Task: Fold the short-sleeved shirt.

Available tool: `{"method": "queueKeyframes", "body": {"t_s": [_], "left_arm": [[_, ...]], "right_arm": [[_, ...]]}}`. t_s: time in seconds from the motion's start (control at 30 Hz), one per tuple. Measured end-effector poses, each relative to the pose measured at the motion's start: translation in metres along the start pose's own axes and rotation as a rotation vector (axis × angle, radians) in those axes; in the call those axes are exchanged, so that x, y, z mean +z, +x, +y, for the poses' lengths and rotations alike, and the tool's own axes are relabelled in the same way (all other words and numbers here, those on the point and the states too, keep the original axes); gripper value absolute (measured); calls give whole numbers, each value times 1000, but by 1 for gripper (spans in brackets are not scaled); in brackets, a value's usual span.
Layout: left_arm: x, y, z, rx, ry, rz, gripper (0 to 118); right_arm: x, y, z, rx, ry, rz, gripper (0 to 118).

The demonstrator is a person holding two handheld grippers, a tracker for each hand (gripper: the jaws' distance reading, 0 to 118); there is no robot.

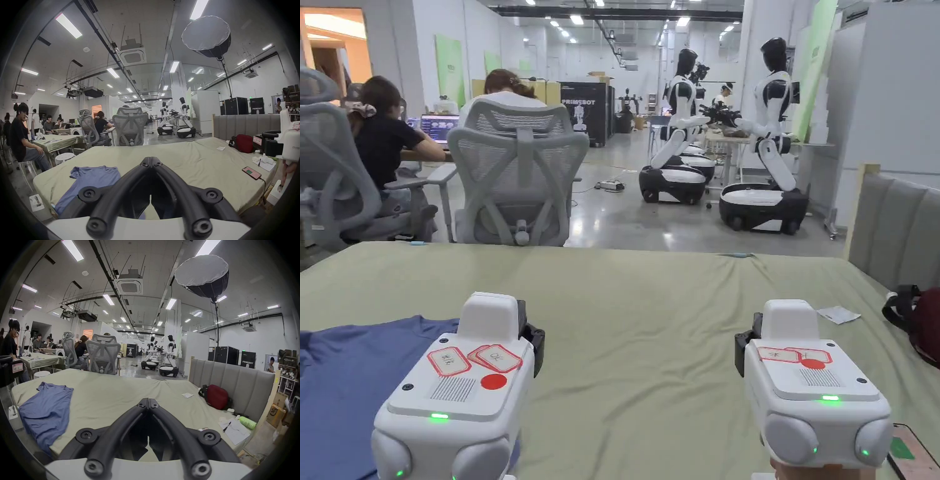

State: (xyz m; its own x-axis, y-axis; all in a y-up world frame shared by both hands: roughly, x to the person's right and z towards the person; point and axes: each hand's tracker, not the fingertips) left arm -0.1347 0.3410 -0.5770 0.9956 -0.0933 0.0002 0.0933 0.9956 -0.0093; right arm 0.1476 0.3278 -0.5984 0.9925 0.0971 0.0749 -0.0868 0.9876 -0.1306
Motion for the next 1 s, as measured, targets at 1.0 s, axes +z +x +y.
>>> {"method": "queueKeyframes", "body": {"t_s": [1.0], "left_arm": [[-106,-186,-89,98,-649,80,0]], "right_arm": [[-40,-227,-15,68,-89,508,0]]}}
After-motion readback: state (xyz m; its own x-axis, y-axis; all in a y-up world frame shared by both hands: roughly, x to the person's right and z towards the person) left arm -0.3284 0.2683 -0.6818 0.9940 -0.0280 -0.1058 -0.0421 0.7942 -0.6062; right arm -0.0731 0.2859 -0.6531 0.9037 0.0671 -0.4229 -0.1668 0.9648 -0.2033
